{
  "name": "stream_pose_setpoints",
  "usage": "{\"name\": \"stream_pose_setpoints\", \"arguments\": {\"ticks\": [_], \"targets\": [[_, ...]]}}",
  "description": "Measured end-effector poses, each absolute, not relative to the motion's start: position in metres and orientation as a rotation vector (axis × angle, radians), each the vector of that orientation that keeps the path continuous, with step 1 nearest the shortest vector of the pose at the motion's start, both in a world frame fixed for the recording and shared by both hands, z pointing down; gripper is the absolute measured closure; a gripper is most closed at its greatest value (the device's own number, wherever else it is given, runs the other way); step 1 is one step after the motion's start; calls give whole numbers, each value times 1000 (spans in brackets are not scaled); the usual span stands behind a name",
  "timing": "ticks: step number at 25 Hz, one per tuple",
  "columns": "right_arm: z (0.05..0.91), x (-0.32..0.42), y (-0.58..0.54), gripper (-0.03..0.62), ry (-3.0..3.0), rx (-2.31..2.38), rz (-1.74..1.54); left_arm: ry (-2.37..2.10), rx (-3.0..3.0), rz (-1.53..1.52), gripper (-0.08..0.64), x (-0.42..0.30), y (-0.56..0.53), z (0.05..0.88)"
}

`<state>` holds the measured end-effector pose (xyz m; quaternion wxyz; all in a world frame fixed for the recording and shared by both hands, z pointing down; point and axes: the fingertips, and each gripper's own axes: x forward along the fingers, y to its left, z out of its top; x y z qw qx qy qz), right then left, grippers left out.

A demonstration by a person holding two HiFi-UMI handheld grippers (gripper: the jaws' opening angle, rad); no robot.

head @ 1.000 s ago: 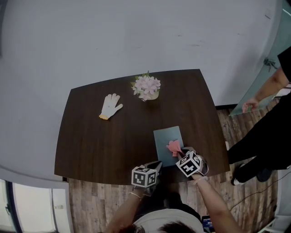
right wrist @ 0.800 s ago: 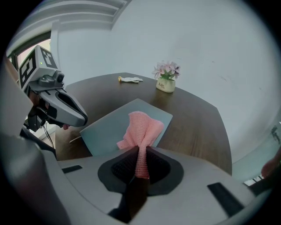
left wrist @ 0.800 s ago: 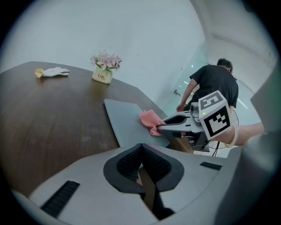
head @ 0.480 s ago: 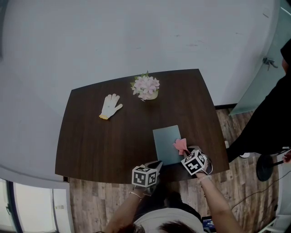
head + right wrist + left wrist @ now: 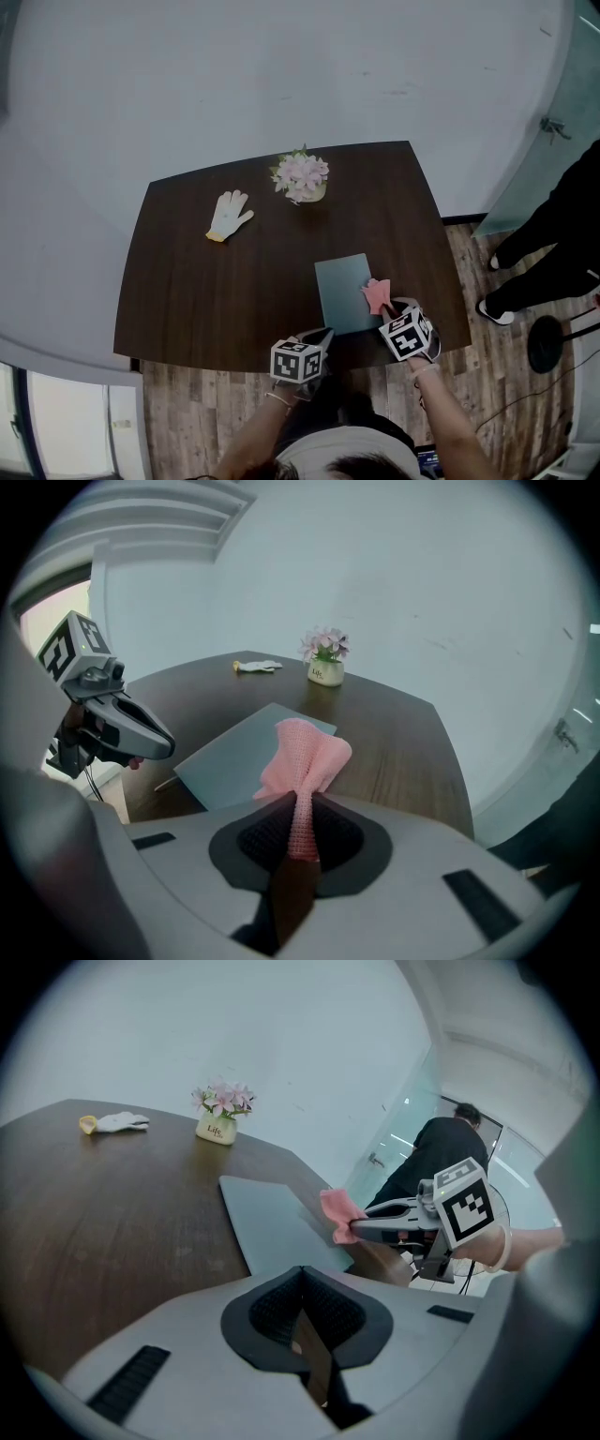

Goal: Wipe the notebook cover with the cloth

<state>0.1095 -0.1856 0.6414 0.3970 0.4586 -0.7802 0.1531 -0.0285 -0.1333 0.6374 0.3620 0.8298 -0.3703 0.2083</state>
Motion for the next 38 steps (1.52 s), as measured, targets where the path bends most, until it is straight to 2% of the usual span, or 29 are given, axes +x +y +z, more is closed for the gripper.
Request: {"name": "stream_pose_setpoints", "arguments": {"ticks": [16, 28, 38], "targets": [[610, 21, -155, 543, -2136, 1012, 262, -1030, 2123, 483, 541, -51, -118, 632], [631, -35, -134, 543, -2122, 826, 164, -1069, 2112, 451, 540, -69, -119, 628], [655, -48, -124, 543, -2075, 733, 151, -1076, 2111, 431, 540, -74, -120, 623]]}}
